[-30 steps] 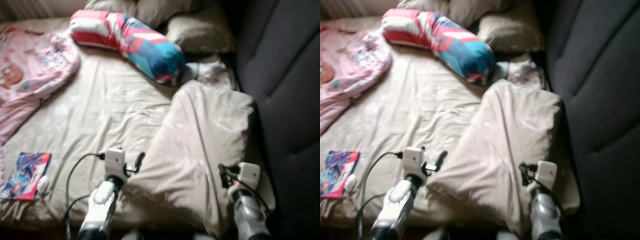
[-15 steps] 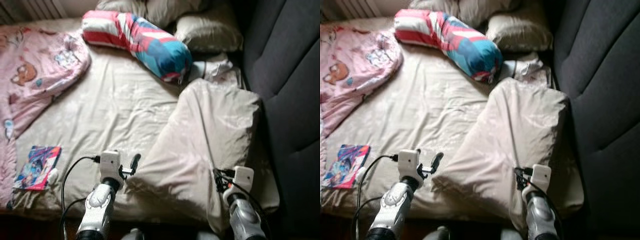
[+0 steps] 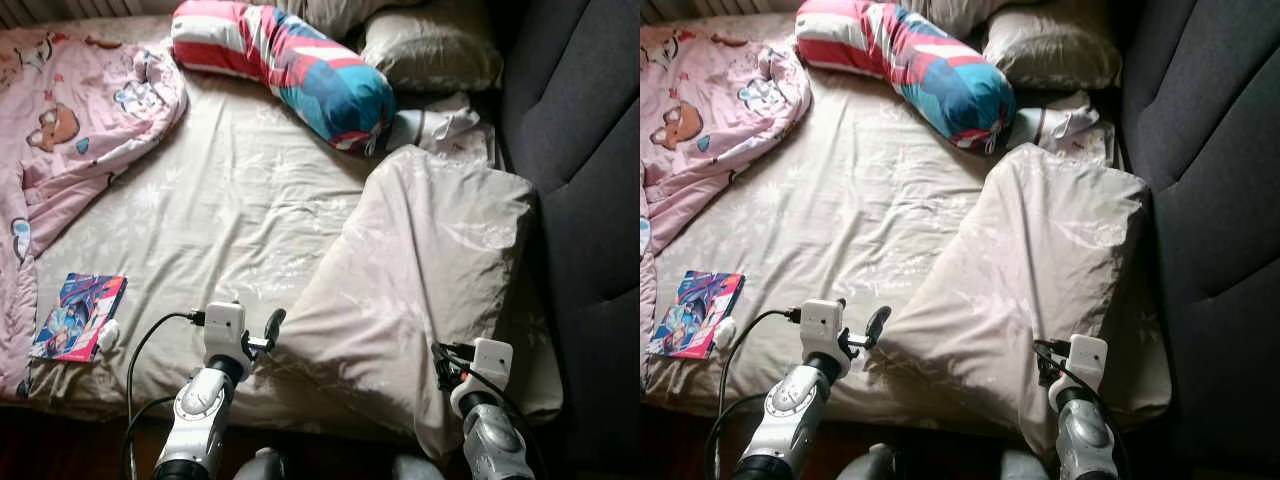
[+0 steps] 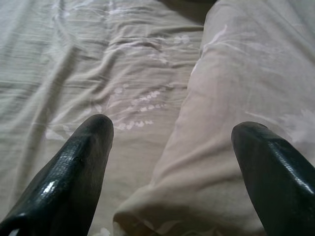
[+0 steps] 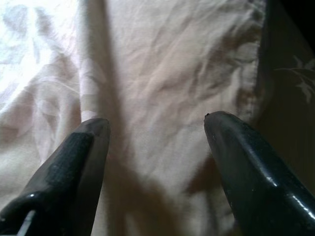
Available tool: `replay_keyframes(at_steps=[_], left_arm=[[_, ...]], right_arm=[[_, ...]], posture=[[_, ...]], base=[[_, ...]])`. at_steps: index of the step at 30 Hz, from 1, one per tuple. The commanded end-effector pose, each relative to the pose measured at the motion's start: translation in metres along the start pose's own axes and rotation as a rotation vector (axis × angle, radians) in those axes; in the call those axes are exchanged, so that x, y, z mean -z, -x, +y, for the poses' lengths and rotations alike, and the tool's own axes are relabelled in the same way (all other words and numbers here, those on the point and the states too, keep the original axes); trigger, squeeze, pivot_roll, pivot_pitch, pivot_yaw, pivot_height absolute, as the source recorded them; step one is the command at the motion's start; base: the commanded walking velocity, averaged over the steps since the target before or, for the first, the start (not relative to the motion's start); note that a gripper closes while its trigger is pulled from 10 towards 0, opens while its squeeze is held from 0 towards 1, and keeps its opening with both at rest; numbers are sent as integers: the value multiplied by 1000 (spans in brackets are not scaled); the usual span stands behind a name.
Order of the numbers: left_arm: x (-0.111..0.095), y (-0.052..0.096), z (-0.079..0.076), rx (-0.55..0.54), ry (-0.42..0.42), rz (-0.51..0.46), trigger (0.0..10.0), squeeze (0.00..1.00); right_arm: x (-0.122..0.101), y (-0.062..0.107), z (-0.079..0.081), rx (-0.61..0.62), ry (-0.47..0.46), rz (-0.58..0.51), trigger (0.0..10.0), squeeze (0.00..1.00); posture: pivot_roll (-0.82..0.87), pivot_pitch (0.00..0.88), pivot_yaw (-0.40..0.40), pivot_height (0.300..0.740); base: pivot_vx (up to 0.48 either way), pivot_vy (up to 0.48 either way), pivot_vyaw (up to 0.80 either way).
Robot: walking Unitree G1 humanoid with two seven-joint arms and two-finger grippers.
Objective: Clean up the room
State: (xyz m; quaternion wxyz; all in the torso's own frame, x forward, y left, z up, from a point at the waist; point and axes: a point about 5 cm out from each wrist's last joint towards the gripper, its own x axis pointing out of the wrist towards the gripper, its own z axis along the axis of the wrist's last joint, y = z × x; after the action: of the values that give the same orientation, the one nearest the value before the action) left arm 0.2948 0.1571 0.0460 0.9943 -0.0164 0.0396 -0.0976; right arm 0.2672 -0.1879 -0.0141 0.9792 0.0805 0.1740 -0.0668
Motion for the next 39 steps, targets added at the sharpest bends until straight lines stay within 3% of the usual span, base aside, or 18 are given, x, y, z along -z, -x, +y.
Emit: replay_keyframes(at_steps=[1,10,23,31,39], left_arm=[[8,6,1,-3,-1,34,10000,0],[8,6,2,3,-13,37,10000,0],[9,6,1,14,-20,46,10000,0],[6,11,9,14,-41,43,10000,0],[2,15,15,30,-70,40,10000,0]], right_arm=[[9,4,0,25,-31,27,10000,0],[7,3,-3,86,-223,2,10000,0],[15,4,0,113,-247,80,10000,0],[14,0,-1,141,-293,116,10000,0],[22,4,-4,155,-272,170,10000,0]], posture=[[-151,251,65,700],[-149,246,70,700],[-146,252,76,700],[-90,277,107,700],[-51,294,141,700]], base=[[0,0,0],[0,0,0],[0,0,0],[0,0,0],[0,0,0]])
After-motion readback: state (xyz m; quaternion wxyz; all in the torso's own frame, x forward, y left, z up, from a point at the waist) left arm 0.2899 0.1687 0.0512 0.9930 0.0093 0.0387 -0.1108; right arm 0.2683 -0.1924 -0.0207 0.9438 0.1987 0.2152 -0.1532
